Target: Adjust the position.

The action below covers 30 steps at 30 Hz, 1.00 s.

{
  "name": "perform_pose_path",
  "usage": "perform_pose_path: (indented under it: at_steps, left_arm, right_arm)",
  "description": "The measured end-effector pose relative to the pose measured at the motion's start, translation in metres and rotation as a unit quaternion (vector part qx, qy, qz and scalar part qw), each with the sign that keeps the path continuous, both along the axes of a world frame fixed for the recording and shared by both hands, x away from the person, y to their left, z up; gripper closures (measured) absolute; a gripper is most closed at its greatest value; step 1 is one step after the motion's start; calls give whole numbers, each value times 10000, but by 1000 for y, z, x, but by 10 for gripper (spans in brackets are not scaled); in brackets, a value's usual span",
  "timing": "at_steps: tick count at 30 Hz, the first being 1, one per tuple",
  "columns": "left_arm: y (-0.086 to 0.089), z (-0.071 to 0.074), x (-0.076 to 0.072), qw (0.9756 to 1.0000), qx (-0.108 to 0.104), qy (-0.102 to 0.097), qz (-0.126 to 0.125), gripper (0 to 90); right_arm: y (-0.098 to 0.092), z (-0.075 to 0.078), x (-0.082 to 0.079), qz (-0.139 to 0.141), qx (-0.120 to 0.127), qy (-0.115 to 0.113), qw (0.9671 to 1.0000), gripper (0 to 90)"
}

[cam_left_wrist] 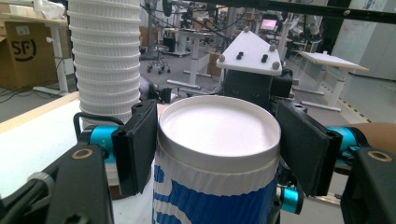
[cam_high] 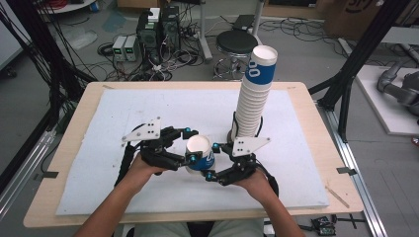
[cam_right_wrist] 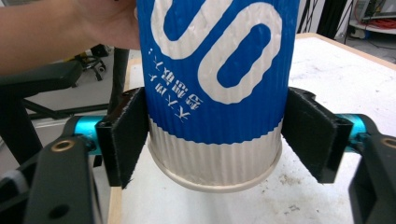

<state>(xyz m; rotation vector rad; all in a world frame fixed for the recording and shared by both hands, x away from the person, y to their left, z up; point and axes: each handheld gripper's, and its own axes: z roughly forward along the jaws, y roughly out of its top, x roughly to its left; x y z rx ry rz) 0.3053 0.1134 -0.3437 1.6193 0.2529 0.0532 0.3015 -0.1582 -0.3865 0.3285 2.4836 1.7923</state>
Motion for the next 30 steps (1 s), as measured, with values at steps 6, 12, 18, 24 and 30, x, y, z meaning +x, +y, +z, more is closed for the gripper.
perform_pose_path:
  at_steps: [6,12,18,24,30]
  left_arm:
    - [2,-1,0,9998,175,66,-45,316]
    - [2,-1,1,9992,302,232,-105,200]
    - [11,5,3,9989,381,253,-30,153]
    - [21,12,3,9979,580,260,-111,153]
    - [25,16,4,9954,883,332,-164,153]
  right_arm:
    - [1,0,0,42,-192,35,9998,294]
    - [3,2,0,147,-403,112,9990,305]
    - [3,5,0,175,-541,104,9983,306]
    - [0,10,3,105,-770,75,9969,313]
    - [6,23,4,199,-1405,-117,9898,313]
